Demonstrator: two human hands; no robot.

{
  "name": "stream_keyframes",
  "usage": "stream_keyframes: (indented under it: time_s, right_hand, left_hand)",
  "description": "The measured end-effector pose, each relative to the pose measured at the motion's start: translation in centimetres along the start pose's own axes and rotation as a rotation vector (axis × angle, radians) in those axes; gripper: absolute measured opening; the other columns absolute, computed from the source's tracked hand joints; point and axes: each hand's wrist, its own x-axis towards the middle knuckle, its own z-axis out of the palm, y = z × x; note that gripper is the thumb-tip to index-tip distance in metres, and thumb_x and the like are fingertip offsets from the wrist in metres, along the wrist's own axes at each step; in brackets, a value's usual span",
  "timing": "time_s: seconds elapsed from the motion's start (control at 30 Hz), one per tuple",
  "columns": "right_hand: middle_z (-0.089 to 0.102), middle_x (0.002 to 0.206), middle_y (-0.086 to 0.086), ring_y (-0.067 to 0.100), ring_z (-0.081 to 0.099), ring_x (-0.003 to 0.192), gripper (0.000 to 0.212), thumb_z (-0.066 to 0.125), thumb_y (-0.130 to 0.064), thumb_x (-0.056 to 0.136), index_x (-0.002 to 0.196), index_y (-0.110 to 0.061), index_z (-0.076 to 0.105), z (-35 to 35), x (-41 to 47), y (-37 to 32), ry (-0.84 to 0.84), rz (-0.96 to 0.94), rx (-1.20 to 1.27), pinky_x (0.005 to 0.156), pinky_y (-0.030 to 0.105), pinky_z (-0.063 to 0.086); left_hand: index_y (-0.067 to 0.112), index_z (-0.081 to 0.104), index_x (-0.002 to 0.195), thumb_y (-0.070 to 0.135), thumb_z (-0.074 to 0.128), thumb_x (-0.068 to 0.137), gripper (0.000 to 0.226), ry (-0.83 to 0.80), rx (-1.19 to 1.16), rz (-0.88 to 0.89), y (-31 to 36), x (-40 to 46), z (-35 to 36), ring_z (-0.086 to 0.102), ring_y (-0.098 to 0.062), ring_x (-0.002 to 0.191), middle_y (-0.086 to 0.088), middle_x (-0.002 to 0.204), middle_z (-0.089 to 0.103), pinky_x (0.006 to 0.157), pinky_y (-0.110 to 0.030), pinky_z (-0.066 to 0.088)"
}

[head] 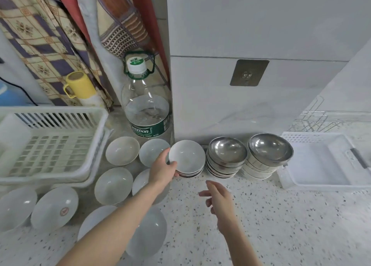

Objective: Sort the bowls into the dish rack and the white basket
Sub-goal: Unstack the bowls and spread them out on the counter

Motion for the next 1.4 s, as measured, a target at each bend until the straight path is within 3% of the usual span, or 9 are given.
stream_keyframes:
  time_s: [0.1, 0.2, 0.4, 0.53, 0.73, 0.93, 1.03, 1.17, 1.4]
  right_hand:
    - [0.076, 0.076, -0.004, 0.009, 0.049, 0.051, 0.019, 0.054, -0.034, 0.096, 0.111, -0.025, 0.063, -0.1, 0.6, 0.0, -0.018, 0.004, -0.015, 0.045, 0.018, 0.037]
    - [0.075, 0.076, -0.003, 0.012, 0.049, 0.055, 0.021, 0.054, -0.032, 0.096, 0.114, -0.023, 0.062, 0.0, 1.1, -0.1, -0.022, -0.006, -0.033, 0.046, 0.019, 0.038]
    - [0.074, 0.077, -0.002, 0.012, 0.048, 0.058, 0.021, 0.051, -0.026, 0.096, 0.114, -0.024, 0.062, 0.9, 1.7, -0.6, -0.009, -0.074, -0.122, 0.053, 0.023, 0.042]
    - [0.073, 0.077, -0.004, 0.011, 0.045, 0.051, 0.023, 0.048, -0.025, 0.096, 0.114, -0.022, 0.062, 1.6, 2.1, -0.6, 0.022, -0.131, -0.228, 0.047, 0.024, 0.04]
    - [0.072, 0.073, 0.001, 0.014, 0.063, 0.059, 0.027, 0.04, -0.036, 0.1, 0.102, -0.017, 0.06, 3.7, 2.4, -1.2, 0.142, -0.261, -0.389, 0.054, 0.029, 0.049]
    - [0.072, 0.083, 0.009, 0.023, 0.067, 0.076, 0.039, 0.043, -0.041, 0.099, 0.102, -0.006, 0.058, 5.4, 3.4, -1.8, 0.197, -0.258, -0.541, 0.065, 0.032, 0.054]
    - [0.071, 0.081, 0.009, 0.022, 0.065, 0.073, 0.029, 0.05, -0.028, 0.096, 0.101, -0.002, 0.06, 5.7, 3.7, -2.0, 0.237, -0.256, -0.562, 0.056, 0.027, 0.048]
    - [0.068, 0.081, 0.012, 0.026, 0.063, 0.07, 0.015, 0.049, -0.007, 0.086, 0.09, 0.001, 0.062, 6.1, 3.7, -2.3, 0.257, -0.225, -0.52, 0.053, 0.027, 0.045]
    - [0.062, 0.076, 0.013, 0.029, 0.062, 0.068, 0.01, 0.047, -0.007, 0.087, 0.085, -0.001, 0.054, 6.4, 3.3, -2.8, 0.306, -0.276, -0.442, 0.06, 0.037, 0.052]
  left_hand:
    - [0.032, 0.043, 0.14, 0.008, 0.049, 0.091, 0.055, 0.014, 0.026, -0.001, 0.0, 0.4, 0.0, 0.065, -0.005, 0.046, -0.006, 0.077, 0.07, 0.033, -0.015, 0.036]
    - [0.032, 0.043, 0.14, 0.005, 0.047, 0.091, 0.056, 0.011, 0.025, -0.006, 0.4, 0.7, 0.0, 0.067, -0.009, 0.049, -0.009, 0.079, 0.071, 0.033, -0.015, 0.036]
    - [0.036, 0.045, 0.132, 0.003, 0.043, 0.093, 0.052, 0.008, -0.03, 0.022, 1.1, 0.1, -0.2, 0.052, -0.004, 0.035, -0.005, 0.055, 0.063, 0.035, -0.017, 0.037]
    - [0.038, 0.044, 0.13, 0.001, 0.043, 0.094, 0.052, 0.011, -0.11, 0.019, 1.5, -0.6, -0.9, 0.045, -0.005, 0.034, -0.004, 0.05, 0.058, 0.034, -0.019, 0.034]
    - [0.025, 0.055, 0.125, -0.006, 0.044, 0.092, 0.047, 0.061, -0.477, -0.114, 1.0, -2.6, -3.5, 0.047, -0.007, 0.038, -0.007, 0.061, 0.053, 0.033, -0.02, 0.028]
    - [0.018, 0.063, 0.099, -0.004, 0.038, 0.094, 0.034, -0.009, -0.873, -0.219, -1.4, -5.6, -6.2, 0.026, -0.001, 0.03, 0.004, 0.045, 0.039, 0.03, -0.013, 0.018]
    - [0.02, 0.06, 0.088, 0.006, 0.041, 0.1, 0.026, 0.014, -1.066, -0.314, -3.1, -7.1, -7.4, 0.028, 0.0, 0.027, 0.005, 0.044, 0.041, 0.028, -0.011, 0.019]
    - [0.016, 0.061, 0.092, 0.014, 0.042, 0.101, 0.021, 0.026, -1.253, -0.406, -4.9, -8.4, -8.2, 0.03, -0.003, 0.024, 0.004, 0.042, 0.043, 0.026, -0.01, 0.022]
    - [0.017, 0.057, 0.087, 0.015, 0.049, 0.093, 0.01, 0.042, -1.311, -0.422, -6.4, -10.3, -8.6, 0.03, -0.004, 0.025, 0.004, 0.042, 0.044, 0.026, -0.011, 0.024]
